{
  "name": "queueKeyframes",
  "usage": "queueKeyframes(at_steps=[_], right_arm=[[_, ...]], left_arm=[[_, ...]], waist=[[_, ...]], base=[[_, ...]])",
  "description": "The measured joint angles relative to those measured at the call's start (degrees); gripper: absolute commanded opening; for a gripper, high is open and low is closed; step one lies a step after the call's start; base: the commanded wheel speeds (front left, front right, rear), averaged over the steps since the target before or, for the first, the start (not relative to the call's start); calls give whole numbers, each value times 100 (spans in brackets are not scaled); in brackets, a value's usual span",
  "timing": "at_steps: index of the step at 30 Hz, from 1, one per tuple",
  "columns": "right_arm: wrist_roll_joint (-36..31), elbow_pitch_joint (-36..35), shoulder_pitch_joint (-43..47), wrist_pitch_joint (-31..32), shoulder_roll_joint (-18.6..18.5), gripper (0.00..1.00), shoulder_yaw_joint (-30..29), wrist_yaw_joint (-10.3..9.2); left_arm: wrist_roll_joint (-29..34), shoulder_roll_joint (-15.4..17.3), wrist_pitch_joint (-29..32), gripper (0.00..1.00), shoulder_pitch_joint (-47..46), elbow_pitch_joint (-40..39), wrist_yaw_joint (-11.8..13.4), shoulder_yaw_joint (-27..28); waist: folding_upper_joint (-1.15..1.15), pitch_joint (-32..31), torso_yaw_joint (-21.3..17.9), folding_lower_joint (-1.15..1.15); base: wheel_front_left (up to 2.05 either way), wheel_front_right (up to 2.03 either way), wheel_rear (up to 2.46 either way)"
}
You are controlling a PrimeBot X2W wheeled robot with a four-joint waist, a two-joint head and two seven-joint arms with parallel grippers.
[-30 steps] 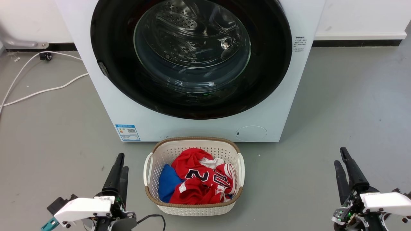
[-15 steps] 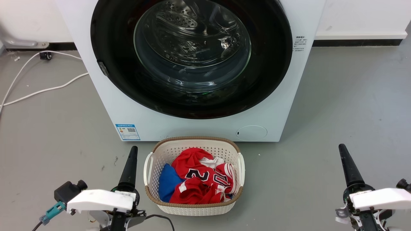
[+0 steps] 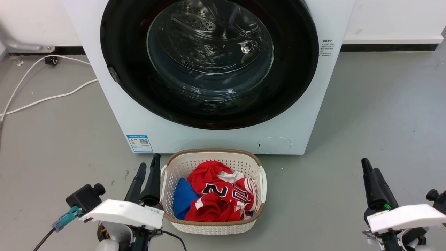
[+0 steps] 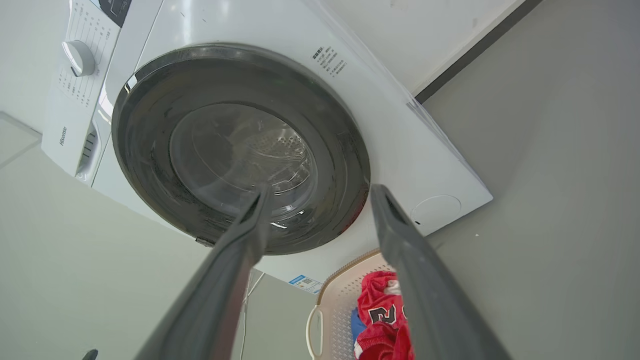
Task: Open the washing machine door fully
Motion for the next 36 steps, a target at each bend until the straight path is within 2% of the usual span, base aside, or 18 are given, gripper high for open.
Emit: queueKeyframes(at_steps=[15, 25, 36], right_arm=[[-1788, -287, 88, 77, -40, 100, -18, 0], [-2718, -535, 186, 125, -3, 100, -60, 1], [-3442, -631, 240, 121, 23, 100, -90, 1]], left_arm=[[1729, 163, -270, 100, -71, -36, 137, -294], [2550, 301, -443, 100, -162, 33, 289, -545], [3160, 410, -597, 100, -282, 178, 456, -762]], waist=[[0, -8, 34, 0], [0, -7, 42, 0], [0, -14, 38, 0]], base=[[0, 0, 0], [0, 0, 0], [0, 0, 0]])
